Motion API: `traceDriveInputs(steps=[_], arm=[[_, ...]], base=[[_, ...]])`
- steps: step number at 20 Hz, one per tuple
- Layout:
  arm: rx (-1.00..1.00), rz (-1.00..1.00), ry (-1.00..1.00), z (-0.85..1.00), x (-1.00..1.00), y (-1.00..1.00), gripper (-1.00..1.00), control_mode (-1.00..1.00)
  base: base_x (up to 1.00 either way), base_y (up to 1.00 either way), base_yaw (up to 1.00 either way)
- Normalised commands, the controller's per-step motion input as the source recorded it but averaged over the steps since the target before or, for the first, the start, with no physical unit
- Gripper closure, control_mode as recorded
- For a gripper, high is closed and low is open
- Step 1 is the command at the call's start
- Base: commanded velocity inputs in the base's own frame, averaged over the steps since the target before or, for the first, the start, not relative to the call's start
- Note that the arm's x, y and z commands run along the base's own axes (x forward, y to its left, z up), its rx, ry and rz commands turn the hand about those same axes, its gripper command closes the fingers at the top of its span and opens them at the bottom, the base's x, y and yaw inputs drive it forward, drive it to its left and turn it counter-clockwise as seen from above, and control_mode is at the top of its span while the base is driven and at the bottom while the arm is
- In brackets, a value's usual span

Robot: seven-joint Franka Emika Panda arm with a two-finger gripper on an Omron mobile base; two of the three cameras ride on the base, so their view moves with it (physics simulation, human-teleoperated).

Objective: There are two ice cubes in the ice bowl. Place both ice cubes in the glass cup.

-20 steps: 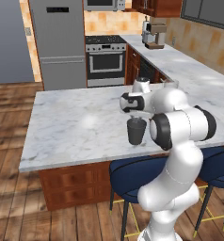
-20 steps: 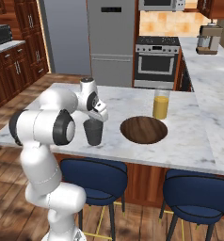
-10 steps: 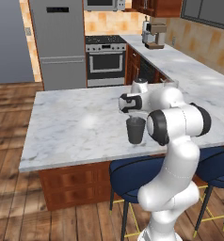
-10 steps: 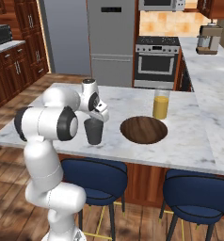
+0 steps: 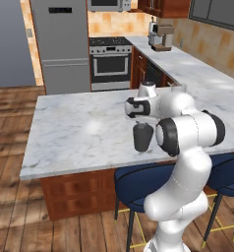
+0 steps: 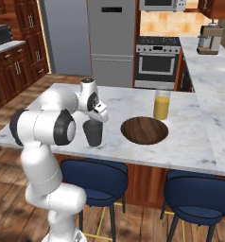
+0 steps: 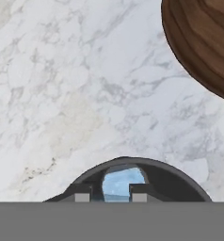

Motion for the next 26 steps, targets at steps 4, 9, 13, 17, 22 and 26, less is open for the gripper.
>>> traceDriveInputs(steps=[4,9,13,17,22,26], arm=[[0.0,0.0,-0.04,0.0,-0.25,0.0,1.0,-1.0],[-0.02,0.0,-0.11,0.0,0.0,0.0,1.0,-1.0],[0.0,0.0,-0.03,0.0,-0.06,0.0,-1.0,-1.0],[0.0,0.0,-0.06,0.12,-0.07,0.0,-1.0,-1.0],[0.0,0.0,-0.13,0.36,-0.31,0.0,-1.0,-1.0],[-0.1,0.11,-0.29,0.04,-0.98,0.0,-1.0,-1.0]], base=[[0.0,0.0,0.0],[0.0,0.0,0.0],[0.0,0.0,0.0],[0.0,0.0,0.0],[0.0,0.0,0.0],[0.0,0.0,0.0]])
